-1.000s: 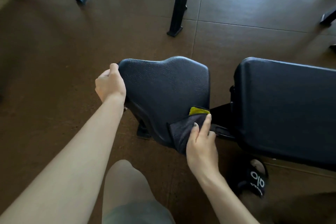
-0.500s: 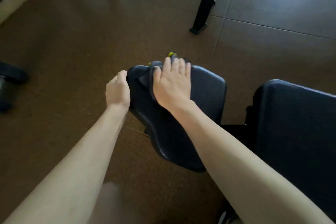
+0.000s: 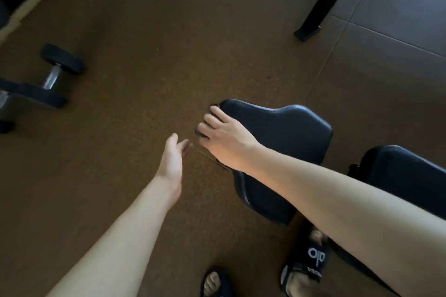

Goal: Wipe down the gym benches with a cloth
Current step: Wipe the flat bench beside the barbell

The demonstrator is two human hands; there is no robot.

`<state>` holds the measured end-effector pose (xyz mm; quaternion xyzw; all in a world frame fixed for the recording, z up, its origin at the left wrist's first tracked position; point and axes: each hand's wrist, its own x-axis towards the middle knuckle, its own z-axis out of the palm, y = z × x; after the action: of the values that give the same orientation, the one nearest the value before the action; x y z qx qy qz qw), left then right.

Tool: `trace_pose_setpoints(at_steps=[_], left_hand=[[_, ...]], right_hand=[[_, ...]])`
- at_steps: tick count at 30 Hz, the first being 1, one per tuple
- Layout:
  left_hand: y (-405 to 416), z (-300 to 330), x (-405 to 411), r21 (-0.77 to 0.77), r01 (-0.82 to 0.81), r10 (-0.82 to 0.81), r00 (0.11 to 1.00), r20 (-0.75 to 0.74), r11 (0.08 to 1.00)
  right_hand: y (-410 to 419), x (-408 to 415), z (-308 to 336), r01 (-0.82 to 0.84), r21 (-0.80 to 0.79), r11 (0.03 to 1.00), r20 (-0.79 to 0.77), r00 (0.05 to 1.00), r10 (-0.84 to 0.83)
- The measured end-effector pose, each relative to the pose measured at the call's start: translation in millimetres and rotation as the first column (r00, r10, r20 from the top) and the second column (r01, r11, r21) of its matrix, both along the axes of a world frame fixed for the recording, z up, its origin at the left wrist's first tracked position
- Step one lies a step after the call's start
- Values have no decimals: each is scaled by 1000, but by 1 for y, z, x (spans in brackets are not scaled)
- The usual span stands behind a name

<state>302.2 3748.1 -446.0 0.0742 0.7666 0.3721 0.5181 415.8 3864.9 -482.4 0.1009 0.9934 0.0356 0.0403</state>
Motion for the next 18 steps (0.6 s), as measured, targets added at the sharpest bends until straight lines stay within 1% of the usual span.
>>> trace_pose_setpoints(at_steps=[2,3,4,5,6,7,8,9,10,11,12,13,15,16,17,18], left_hand=[[-26,23,11,-90,39,-40,999,-7,995],[-34,39,16,-123,67,-67,998,4,990],[-38,55,20,-155,102,-100,995,18,983],[-40,72,23,-183,127,-124,992,29,975],[-39,88,25,-203,142,-138,990,32,969],[-36,106,27,-217,158,-154,988,31,963],[-30,123,28,-219,178,-178,984,20,959],[-23,141,30,-207,203,-207,978,1,957],[-14,161,32,-186,236,-243,970,-15,954],[-4,182,34,-158,277,-284,959,-23,948],[7,203,36,-128,318,-324,945,-31,939],[18,223,37,-109,355,-361,931,-47,929],[41,262,35,-102,428,-438,890,-124,898],[53,281,35,-110,464,-477,860,-179,879],[64,301,35,-123,497,-512,827,-233,859],[73,320,37,-137,525,-541,792,-282,840]], right_hand=[[-11,5,7,-112,25,993,145,984,107],[-16,8,10,-142,-7,990,208,968,140],[-21,12,15,-137,-78,987,262,953,153],[-25,16,26,-64,-202,977,294,948,123],[-28,19,42,84,-369,926,311,950,38],[-32,22,64,272,-540,797,332,939,-95],[-33,24,87,438,-676,593,368,897,-244],[-33,26,111,536,-767,352,403,830,-385],[-30,27,135,561,-819,122,435,745,-505],[-25,27,159,532,-844,-70,462,654,-599],[-18,28,183,479,-849,-223,494,570,-656],[-10,29,207,412,-840,-353,533,504,-680],[7,32,254,232,-764,-602,637,423,-645],[17,36,277,139,-698,-703,688,403,-604],[26,40,301,62,-631,-773,726,397,-561],[36,44,322,12,-575,-818,749,409,-521]])
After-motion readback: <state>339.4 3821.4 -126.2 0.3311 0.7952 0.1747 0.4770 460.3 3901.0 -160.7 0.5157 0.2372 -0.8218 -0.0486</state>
